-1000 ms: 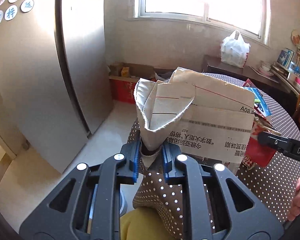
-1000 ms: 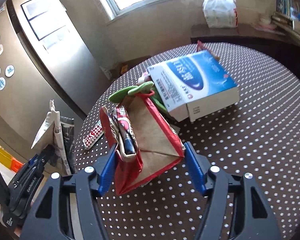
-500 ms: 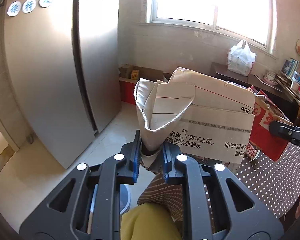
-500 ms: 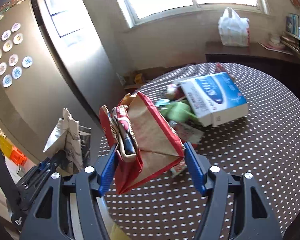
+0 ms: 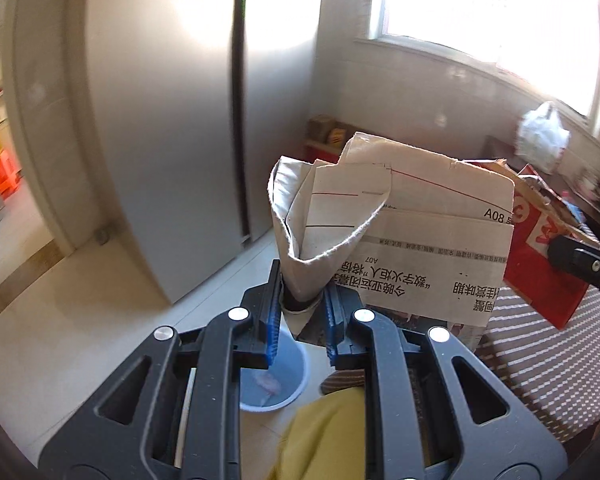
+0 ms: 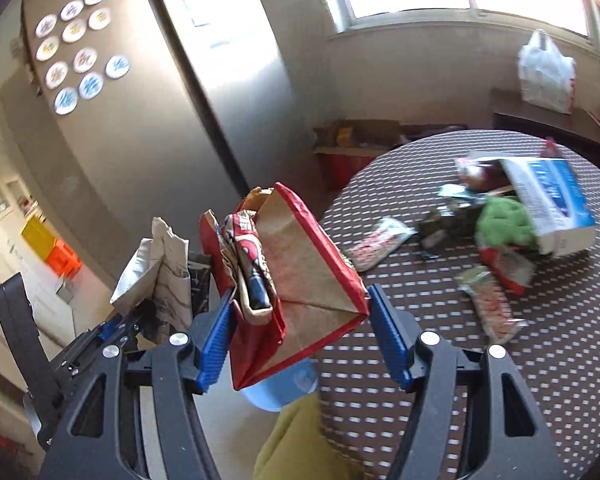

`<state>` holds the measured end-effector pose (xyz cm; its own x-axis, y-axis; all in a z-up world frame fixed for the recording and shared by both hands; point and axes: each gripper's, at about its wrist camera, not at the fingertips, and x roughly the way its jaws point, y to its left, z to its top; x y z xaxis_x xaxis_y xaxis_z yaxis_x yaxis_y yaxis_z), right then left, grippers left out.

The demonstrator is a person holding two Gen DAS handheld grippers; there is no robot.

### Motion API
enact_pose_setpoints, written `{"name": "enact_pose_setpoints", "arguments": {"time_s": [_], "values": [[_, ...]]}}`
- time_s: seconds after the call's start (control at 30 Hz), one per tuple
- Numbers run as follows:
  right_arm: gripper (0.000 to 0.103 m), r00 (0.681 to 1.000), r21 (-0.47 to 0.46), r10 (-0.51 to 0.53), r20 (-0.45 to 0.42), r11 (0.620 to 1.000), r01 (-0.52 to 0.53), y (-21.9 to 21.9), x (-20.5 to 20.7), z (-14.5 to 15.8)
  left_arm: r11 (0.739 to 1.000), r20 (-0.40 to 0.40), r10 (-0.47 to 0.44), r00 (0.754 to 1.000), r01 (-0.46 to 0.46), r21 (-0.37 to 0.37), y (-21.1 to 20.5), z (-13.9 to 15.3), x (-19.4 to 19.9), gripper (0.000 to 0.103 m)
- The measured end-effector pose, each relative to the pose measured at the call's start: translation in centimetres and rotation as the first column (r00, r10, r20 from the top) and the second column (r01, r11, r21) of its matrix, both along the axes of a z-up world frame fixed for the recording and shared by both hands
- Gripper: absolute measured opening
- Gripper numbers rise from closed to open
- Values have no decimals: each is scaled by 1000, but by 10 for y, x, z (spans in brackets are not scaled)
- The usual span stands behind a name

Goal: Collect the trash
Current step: 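Lift the paper cup and red bag and carry them toward the wastebasket, then open both tools over the wastebasket to drop the cup and bag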

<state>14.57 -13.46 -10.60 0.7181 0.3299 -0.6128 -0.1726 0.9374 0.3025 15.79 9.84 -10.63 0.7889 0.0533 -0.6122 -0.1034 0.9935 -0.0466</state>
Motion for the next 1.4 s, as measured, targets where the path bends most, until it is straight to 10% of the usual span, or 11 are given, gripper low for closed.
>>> {"name": "enact_pose_setpoints", "arguments": {"time_s": [0.53, 0.67, 1.4], "values": [[64, 990, -46, 99, -96, 994, -104, 84, 45, -30, 986, -106, 162, 981, -156, 64, 67, -43, 23, 19], [64, 990, -55, 93, -105, 994, -99, 91, 51, -33, 980, -109, 175, 978, -162, 119, 71, -51, 34, 58], [74, 935, -104, 256, -246, 952, -288, 197, 87, -85, 951, -83, 299, 951, -290, 104, 131, -47, 15, 58]]}}
